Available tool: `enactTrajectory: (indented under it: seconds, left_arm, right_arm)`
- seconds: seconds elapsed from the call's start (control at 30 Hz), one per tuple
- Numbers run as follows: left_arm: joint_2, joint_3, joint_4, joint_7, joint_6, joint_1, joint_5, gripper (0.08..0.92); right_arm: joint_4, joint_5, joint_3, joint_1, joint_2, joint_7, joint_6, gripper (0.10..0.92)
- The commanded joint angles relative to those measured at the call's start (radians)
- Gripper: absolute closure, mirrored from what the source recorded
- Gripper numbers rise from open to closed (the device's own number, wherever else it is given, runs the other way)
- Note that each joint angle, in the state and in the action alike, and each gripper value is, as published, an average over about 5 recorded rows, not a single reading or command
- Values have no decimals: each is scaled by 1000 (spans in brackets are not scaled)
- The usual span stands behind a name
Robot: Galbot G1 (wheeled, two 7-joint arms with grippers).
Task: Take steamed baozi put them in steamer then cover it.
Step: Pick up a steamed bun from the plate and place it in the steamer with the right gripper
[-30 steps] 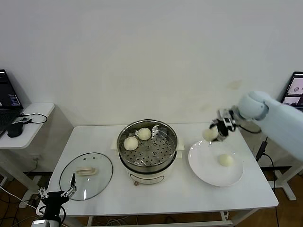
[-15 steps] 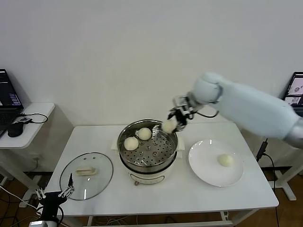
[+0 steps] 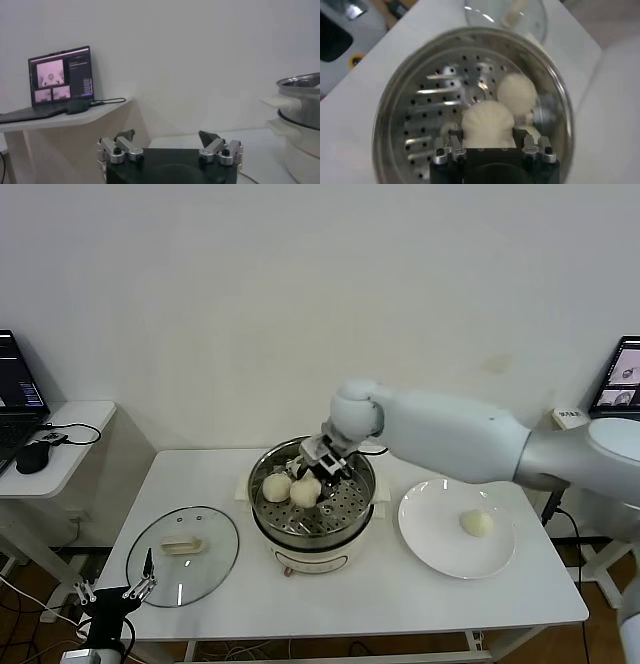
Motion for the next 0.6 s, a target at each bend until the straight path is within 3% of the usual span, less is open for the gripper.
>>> enactTrajectory:
  seconds: [0.03, 0.47, 0.6]
  left_arm:
    - [0, 2, 4, 0, -2, 0, 0, 177]
    - [-8, 4, 10, -2, -11, 2, 0, 177]
    - [-9, 5, 10, -2, -12, 2, 0, 177]
  right_arm:
    - [-19, -79, -51, -6, 65, 13, 147, 402]
    - [2, -89, -64, -3, 49, -20, 185, 390]
    - [8, -85, -58, 1, 39, -6, 188, 337]
